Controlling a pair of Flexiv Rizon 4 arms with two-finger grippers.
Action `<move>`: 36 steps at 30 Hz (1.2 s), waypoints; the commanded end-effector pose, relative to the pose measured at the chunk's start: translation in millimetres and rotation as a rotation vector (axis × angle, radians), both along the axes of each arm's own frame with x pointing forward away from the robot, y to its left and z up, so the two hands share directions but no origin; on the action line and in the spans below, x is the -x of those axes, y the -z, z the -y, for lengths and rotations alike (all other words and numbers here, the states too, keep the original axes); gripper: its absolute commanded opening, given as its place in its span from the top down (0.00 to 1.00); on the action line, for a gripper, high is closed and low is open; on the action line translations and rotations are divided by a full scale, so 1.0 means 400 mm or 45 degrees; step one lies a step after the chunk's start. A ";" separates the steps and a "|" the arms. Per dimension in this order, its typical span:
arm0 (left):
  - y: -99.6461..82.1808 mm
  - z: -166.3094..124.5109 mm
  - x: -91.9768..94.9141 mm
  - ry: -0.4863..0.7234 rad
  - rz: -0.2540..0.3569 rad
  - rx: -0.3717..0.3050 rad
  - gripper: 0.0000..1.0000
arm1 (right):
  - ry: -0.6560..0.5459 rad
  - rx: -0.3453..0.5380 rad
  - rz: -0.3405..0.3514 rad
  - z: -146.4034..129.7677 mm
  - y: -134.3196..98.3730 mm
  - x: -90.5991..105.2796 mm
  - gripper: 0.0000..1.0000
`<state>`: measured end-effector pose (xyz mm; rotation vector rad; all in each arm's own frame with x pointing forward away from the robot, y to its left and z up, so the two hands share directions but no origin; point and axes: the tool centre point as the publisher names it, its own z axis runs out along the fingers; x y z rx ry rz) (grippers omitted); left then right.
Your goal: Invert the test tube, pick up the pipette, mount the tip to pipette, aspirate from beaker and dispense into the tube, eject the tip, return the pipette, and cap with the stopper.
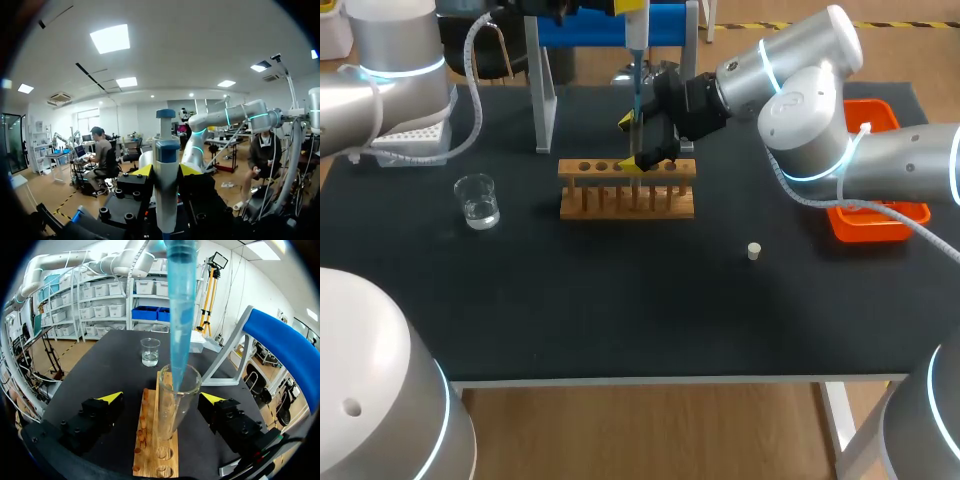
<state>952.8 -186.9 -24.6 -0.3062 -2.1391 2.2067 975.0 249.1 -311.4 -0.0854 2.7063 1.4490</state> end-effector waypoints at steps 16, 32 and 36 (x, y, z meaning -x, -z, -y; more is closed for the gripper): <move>0.027 -0.002 -0.006 0.003 -0.011 0.006 1.00 | -0.001 0.001 -0.001 0.001 -0.001 0.000 0.00; 0.042 0.004 -0.005 0.013 0.002 0.007 1.00 | -0.001 0.001 -0.001 0.001 -0.001 0.000 0.00; 0.045 0.005 -0.005 0.014 0.004 0.005 1.00 | -0.001 0.001 -0.001 0.001 -0.001 0.000 0.00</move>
